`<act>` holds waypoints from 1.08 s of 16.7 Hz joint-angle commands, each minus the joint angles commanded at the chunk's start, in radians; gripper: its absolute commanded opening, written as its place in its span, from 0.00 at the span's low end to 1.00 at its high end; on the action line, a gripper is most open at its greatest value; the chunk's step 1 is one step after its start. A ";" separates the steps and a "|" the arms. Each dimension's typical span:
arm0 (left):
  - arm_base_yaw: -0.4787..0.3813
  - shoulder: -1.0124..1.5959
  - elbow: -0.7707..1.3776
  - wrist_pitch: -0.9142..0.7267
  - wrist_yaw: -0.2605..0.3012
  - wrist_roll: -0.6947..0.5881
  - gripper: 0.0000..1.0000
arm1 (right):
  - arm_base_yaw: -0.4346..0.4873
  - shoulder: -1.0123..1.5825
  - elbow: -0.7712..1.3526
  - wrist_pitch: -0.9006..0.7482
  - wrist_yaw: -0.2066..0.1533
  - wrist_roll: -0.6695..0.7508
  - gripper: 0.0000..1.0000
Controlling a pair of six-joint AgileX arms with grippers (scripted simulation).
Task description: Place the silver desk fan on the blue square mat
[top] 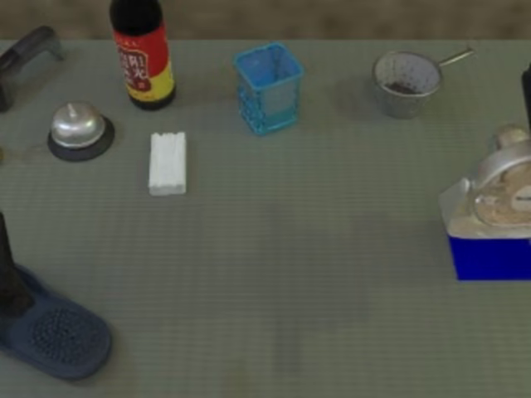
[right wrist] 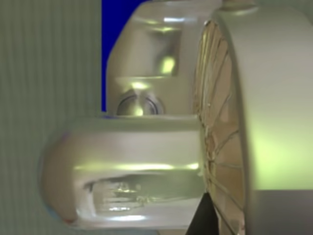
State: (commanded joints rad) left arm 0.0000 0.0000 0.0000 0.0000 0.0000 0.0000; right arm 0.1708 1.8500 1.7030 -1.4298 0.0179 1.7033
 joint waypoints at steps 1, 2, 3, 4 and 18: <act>0.000 0.000 0.000 0.000 0.000 0.000 1.00 | -0.007 -0.004 -0.012 -0.005 -0.003 0.025 0.00; 0.000 0.000 0.000 0.000 0.000 0.000 1.00 | -0.010 -0.007 -0.019 -0.008 -0.006 0.040 0.00; 0.000 0.000 0.000 0.000 0.000 0.000 1.00 | -0.012 -0.007 -0.021 -0.009 -0.006 0.045 0.00; 0.000 0.000 0.000 0.000 0.000 0.000 1.00 | -0.012 -0.007 -0.021 -0.009 -0.006 0.045 0.00; 0.000 0.000 0.000 0.000 0.000 0.000 1.00 | -0.012 0.003 -0.146 0.125 -0.006 0.045 0.00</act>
State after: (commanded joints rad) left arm 0.0000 0.0000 0.0000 0.0000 0.0000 0.0000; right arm 0.1590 1.8531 1.5572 -1.3044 0.0116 1.7487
